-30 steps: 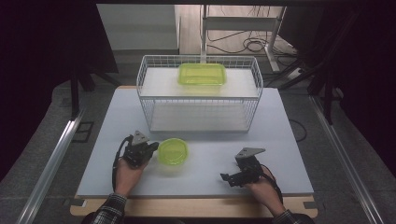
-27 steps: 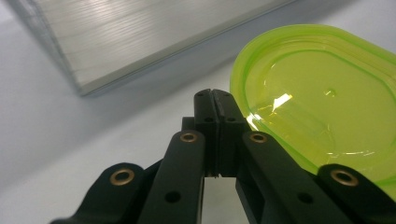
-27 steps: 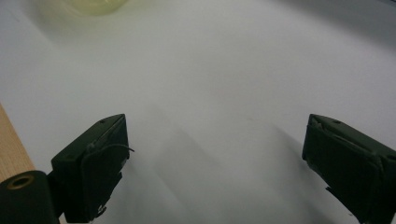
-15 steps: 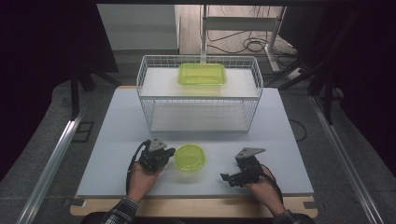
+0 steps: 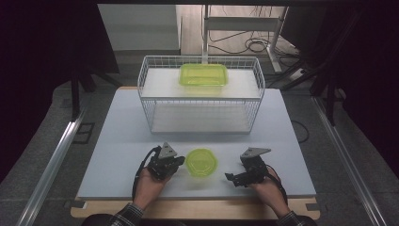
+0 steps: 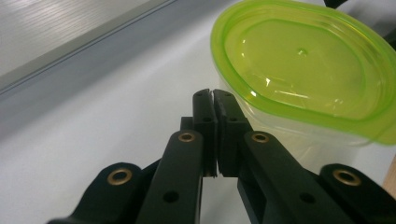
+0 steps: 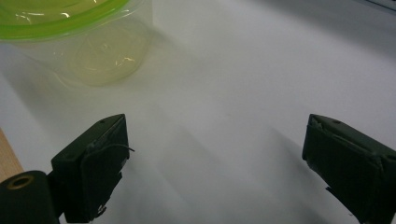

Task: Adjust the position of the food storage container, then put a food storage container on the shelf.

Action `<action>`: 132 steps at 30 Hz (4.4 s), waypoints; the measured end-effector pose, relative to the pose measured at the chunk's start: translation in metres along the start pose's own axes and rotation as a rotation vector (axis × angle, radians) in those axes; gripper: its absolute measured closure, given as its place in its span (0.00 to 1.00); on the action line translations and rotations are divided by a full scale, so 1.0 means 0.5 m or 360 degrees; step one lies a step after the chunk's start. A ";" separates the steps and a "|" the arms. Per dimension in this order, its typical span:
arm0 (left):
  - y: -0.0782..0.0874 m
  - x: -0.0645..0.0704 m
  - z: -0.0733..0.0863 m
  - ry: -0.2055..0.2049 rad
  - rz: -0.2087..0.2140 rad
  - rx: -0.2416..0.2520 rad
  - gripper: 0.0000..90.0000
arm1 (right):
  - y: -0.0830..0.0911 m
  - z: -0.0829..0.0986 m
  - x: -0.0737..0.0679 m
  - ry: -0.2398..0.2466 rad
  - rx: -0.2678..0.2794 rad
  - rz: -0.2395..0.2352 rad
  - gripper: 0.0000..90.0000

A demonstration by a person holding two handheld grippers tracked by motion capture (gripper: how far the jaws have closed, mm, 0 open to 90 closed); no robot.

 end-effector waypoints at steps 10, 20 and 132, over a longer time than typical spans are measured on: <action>0.027 -0.028 0.021 0.0075 -0.0015 0.0017 0.93 | 0.006 -0.001 0.002 -0.0009 0.0015 0.0001 0.08; 0.074 -0.035 0.050 0.0030 -0.0067 0.0082 0.56 | 0.012 -0.004 0.000 -0.0016 0.0049 -0.0028 0.08; 0.108 -0.009 0.130 -0.0179 -0.0260 0.0012 0.03 | 0.015 -0.194 0.031 -0.0650 0.0183 -0.0808 0.90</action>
Point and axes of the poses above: each handheld gripper's, and its own axes: y roughly backward along the jaws, z roughly out of its underside, x roughly to its right, the point moved 2 cm from there along -y, roughly forward along the jaws, and after that the axes turned 13 degrees about -z, right-handed, at the moved point
